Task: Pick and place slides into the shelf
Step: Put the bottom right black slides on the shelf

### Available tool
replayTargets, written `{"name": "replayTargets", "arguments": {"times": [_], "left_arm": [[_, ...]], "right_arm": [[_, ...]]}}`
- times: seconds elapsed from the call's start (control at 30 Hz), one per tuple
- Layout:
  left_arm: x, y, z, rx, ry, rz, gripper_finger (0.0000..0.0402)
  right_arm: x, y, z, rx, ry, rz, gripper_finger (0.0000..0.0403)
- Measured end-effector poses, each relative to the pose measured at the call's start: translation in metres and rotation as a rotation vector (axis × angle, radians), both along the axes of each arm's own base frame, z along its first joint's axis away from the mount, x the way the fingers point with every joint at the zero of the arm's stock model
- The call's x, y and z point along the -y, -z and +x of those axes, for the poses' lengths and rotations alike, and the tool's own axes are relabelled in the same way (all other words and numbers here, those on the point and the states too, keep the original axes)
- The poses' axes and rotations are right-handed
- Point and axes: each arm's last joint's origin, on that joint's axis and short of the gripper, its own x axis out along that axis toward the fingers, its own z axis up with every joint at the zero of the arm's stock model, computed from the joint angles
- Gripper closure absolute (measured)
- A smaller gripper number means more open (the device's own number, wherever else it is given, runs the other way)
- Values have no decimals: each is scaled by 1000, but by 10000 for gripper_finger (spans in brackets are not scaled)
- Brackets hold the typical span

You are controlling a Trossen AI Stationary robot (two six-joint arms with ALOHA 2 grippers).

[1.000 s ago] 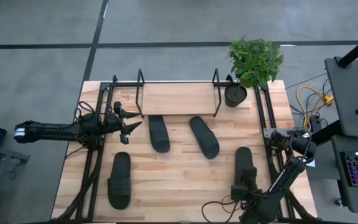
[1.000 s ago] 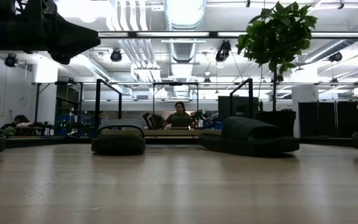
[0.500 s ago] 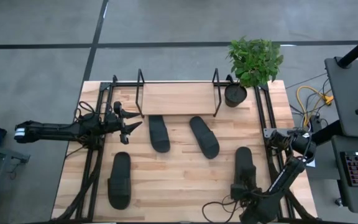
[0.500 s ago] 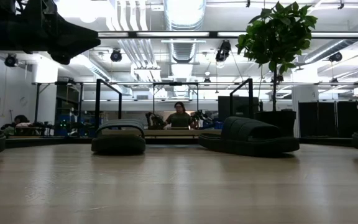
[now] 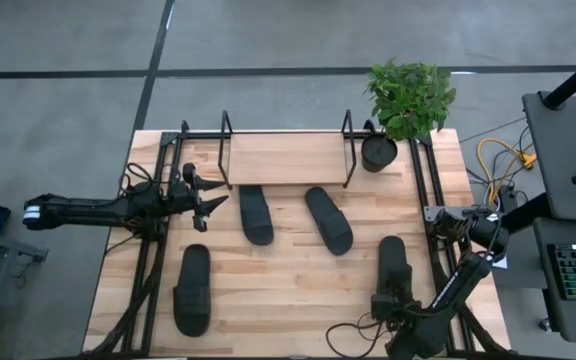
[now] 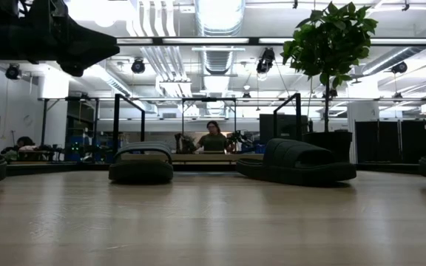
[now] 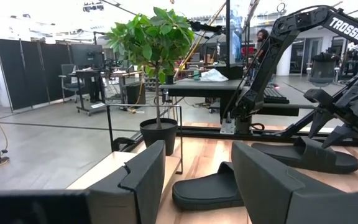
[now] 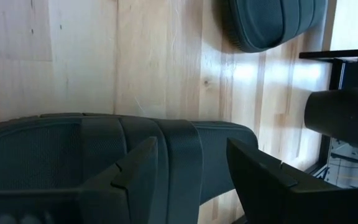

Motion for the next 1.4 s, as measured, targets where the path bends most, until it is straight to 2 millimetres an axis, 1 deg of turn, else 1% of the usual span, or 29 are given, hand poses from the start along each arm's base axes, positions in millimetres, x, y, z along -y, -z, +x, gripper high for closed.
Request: {"name": "replayTargets", "arguments": {"times": [0.33, 0.57, 0.8, 0.93, 1.2, 1.4], "left_arm": [[0, 0, 0, -1, 0, 0, 230], [0, 1, 0, -7, 0, 0, 230], [0, -4, -1, 46, 0, 3, 230], [0, -4, -1, 47, 0, 3, 230], [0, -5, -1, 51, 0, 4, 230], [0, -5, -1, 51, 0, 4, 230]], "right_arm": [[0, 0, 0, -9, -11, 1, 219], [0, 0, 0, -43, -64, -6, 219], [-3, 1, 2, -9, -71, 17, 218], [-4, 1, 5, 43, -101, 5, 221], [-4, 1, 5, 81, -157, -43, 223], [-3, 6, 0, 30, -154, -40, 225]]}}
